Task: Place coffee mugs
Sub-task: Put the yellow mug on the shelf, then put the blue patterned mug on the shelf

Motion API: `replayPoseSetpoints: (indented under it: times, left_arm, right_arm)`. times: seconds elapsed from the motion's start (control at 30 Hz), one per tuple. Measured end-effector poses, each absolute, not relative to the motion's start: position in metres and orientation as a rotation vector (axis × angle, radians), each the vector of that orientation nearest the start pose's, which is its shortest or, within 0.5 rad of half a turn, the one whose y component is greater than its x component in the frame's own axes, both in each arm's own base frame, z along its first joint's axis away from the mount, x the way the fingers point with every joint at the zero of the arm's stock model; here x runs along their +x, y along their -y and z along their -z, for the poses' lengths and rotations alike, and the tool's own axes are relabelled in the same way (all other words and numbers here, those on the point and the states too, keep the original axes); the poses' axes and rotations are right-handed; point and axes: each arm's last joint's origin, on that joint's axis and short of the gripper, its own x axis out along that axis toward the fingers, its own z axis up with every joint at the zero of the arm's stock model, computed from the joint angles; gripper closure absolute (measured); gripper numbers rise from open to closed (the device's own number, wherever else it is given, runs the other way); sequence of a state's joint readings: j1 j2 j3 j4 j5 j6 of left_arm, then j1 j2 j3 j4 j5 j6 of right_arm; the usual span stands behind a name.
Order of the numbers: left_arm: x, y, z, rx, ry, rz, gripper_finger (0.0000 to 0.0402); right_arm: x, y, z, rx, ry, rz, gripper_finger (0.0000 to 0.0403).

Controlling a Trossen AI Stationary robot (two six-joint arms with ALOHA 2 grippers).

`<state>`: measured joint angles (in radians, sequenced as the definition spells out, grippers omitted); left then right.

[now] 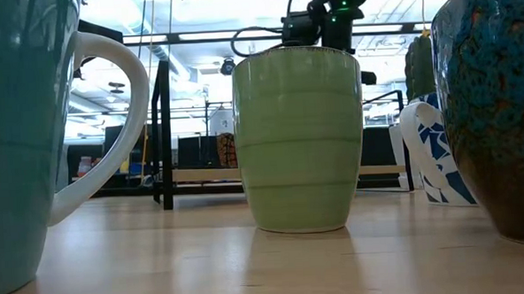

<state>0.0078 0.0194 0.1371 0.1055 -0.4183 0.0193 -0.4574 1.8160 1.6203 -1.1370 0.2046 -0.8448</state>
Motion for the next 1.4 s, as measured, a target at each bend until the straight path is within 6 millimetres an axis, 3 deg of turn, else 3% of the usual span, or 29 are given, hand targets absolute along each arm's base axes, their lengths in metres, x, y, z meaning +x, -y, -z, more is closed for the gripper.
replayPoseSetpoints:
  times: [0.4, 0.83, 1.17, 1.4]
  left_arm:
    - [0.084, -0.012, -0.218, -0.027, 0.218, -0.426, 0.0333]
    - [0.084, -0.012, -0.218, -0.026, 0.217, -0.426, 0.0333]
    - [0.084, -0.012, -0.218, -0.024, 0.216, -0.427, 0.0333]
    - [0.084, -0.012, -0.217, -0.024, 0.211, -0.426, 0.0333]
  right_arm:
    - [0.313, 0.177, -0.278, -0.48, -1.464, -0.006, 0.0329]
    - [0.313, 0.178, -0.272, -0.505, -1.493, 0.043, 0.0304]
    - [0.322, 0.156, -0.287, -0.568, -1.51, 0.139, 0.0304]
    - [0.331, 0.121, -0.301, -0.328, -1.44, 0.148, 0.0304]
